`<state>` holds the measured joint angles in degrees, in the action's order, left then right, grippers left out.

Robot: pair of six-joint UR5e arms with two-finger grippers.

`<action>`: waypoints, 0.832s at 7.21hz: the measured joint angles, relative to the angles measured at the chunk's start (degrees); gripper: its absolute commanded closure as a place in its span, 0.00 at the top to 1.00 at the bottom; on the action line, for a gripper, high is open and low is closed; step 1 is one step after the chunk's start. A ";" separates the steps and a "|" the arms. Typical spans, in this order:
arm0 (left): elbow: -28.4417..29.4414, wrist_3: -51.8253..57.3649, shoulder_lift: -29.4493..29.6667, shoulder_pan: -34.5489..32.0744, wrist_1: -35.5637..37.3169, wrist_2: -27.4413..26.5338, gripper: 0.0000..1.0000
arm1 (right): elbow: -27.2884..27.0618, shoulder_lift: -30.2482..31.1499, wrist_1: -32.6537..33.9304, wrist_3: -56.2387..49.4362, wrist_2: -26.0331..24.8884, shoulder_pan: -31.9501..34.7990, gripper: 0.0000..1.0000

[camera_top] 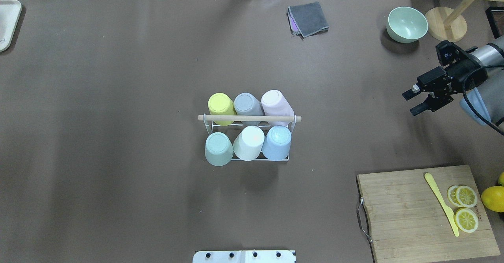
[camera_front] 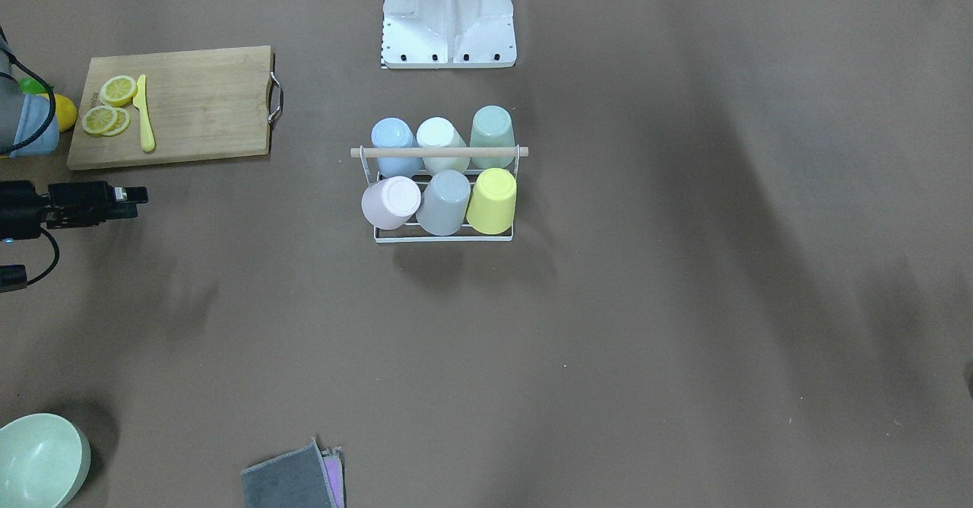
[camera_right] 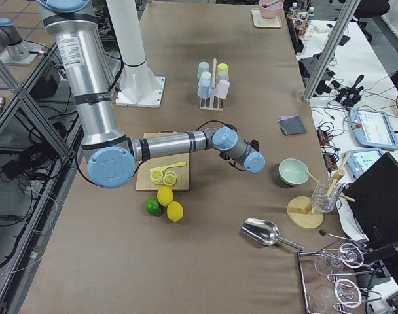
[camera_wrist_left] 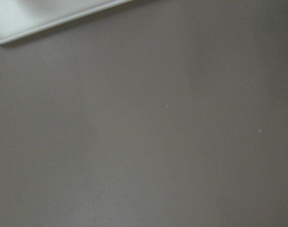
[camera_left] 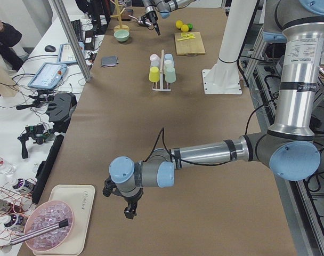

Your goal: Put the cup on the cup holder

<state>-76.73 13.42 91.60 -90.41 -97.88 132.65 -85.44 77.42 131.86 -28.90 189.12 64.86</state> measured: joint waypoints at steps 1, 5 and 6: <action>-1.09 -2.10 -1.49 -0.46 0.11 1.27 0.97 | -2.10 0.33 -0.18 0.39 -4.52 1.39 0.99; -3.17 -10.40 -2.49 1.37 0.60 -0.82 0.97 | -4.08 0.60 -11.07 4.15 -29.47 9.77 0.99; -3.15 -11.12 -2.32 2.18 0.60 -2.81 0.96 | -4.17 1.96 -18.97 8.56 -35.23 11.68 0.99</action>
<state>-79.88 2.31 89.28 -88.23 -97.28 129.84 -89.61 79.39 112.88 -20.34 153.89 76.53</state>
